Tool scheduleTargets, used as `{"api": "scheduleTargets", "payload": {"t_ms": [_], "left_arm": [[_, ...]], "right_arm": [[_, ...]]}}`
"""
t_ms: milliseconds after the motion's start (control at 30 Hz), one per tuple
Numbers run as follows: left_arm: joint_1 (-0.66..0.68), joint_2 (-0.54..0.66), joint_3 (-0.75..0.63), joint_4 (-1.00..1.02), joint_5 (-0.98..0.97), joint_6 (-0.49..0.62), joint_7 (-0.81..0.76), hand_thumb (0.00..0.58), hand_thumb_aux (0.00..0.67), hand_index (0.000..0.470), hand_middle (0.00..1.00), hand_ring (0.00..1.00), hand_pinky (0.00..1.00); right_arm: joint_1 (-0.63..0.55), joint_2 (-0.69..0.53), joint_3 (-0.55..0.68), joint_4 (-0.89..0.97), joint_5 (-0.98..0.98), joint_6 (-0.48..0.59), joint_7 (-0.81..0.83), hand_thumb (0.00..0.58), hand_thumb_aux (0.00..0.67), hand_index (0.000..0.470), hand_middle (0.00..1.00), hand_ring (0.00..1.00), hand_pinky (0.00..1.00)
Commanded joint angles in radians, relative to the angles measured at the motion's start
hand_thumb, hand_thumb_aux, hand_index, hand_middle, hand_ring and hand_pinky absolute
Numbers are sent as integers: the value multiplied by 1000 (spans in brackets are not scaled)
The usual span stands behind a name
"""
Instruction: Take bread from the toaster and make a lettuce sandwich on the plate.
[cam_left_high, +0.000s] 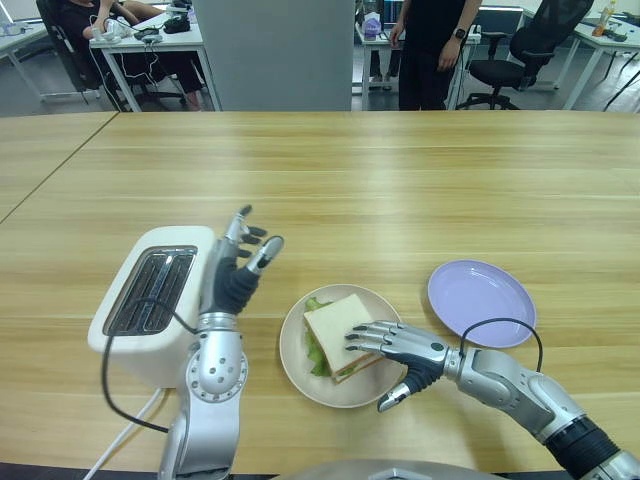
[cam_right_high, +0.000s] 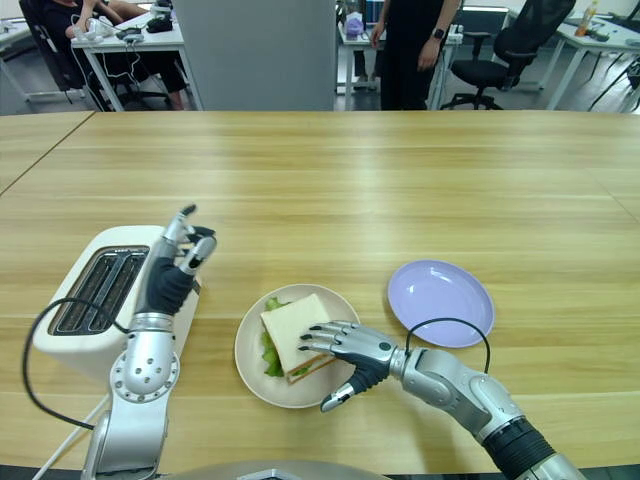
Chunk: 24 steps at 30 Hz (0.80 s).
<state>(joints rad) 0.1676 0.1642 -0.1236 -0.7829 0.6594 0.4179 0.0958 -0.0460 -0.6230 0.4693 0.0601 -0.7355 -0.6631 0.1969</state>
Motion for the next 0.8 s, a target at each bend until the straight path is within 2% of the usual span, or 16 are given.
{"api": "scheduleTargets", "payload": {"t_ms": [33, 133, 267, 300, 333, 367, 400, 433, 467, 500, 533, 567, 600, 800], "left_arm": [[-2, -18, -11, -17, 46, -13, -3, 0, 0, 0, 275, 275, 275], [-3, -36, -17, -14, 54, -33, -1, 0, 0, 0, 255, 255, 255], [40, -68, -14, -1, -28, -162, 41, 0, 0, 0, 278, 278, 278], [59, -75, -14, 11, -55, -196, 50, 0, 0, 0, 310, 310, 310], [80, -78, -16, 26, -77, -229, 55, 0, 0, 0, 396, 396, 396], [104, -76, -20, 46, -95, -272, 62, 0, 0, 0, 471, 471, 471], [128, -76, -21, 65, -125, -315, 65, 0, 0, 0, 506, 506, 506], [150, -72, -24, 80, -148, -351, 64, 27, 16, 11, 627, 627, 627], [175, -66, -23, 93, -164, -394, 69, 230, 150, 103, 725, 725, 725], [199, -59, -21, 102, -190, -433, 63, 517, 449, 308, 898, 898, 898], [228, -49, -26, 108, -227, -472, 46, 580, 670, 460, 1000, 1000, 1000], [256, -34, -35, 110, -258, -504, 23, 580, 670, 460, 1000, 1000, 1000], [284, -17, -51, 110, -286, -534, -5, 580, 670, 460, 1000, 1000, 1000], [498, 111, -173, 85, -521, -526, -236, 580, 670, 460, 1000, 1000, 1000]], "right_arm": [[6, -2, 20, 41, -27, 16, 24, 0, 0, 0, 0, 0, 0], [2, 9, 10, 39, -10, 23, 20, 0, 0, 0, 0, 0, 0], [27, 94, -66, -116, 424, 172, 158, 0, 0, 0, 0, 0, 0], [27, 116, -85, -163, 521, 232, 185, 0, 0, 0, 0, 0, 0], [27, 133, -105, -206, 604, 286, 208, 0, 0, 0, 0, 0, 0], [31, 148, -126, -256, 697, 351, 234, 0, 0, 0, 75, 75, 75], [33, 157, -142, -293, 775, 407, 259, 0, 0, 0, 298, 298, 298], [38, 164, -162, -320, 837, 454, 274, 0, 0, 0, 635, 635, 635], [44, 171, -184, -339, 904, 503, 287, 136, 84, 58, 973, 973, 973], [50, 174, -202, -349, 950, 536, 300, 503, 426, 292, 1000, 1000, 1000], [63, 170, -215, -358, 983, 556, 317, 573, 596, 409, 1000, 1000, 1000], [78, 161, -220, -369, 1005, 568, 339, 573, 596, 409, 1000, 1000, 1000], [98, 151, -221, -382, 1017, 573, 361, 580, 670, 460, 1000, 1000, 1000], [297, 57, -183, -467, 1060, 578, 508, 580, 670, 460, 1000, 1000, 1000]]}}
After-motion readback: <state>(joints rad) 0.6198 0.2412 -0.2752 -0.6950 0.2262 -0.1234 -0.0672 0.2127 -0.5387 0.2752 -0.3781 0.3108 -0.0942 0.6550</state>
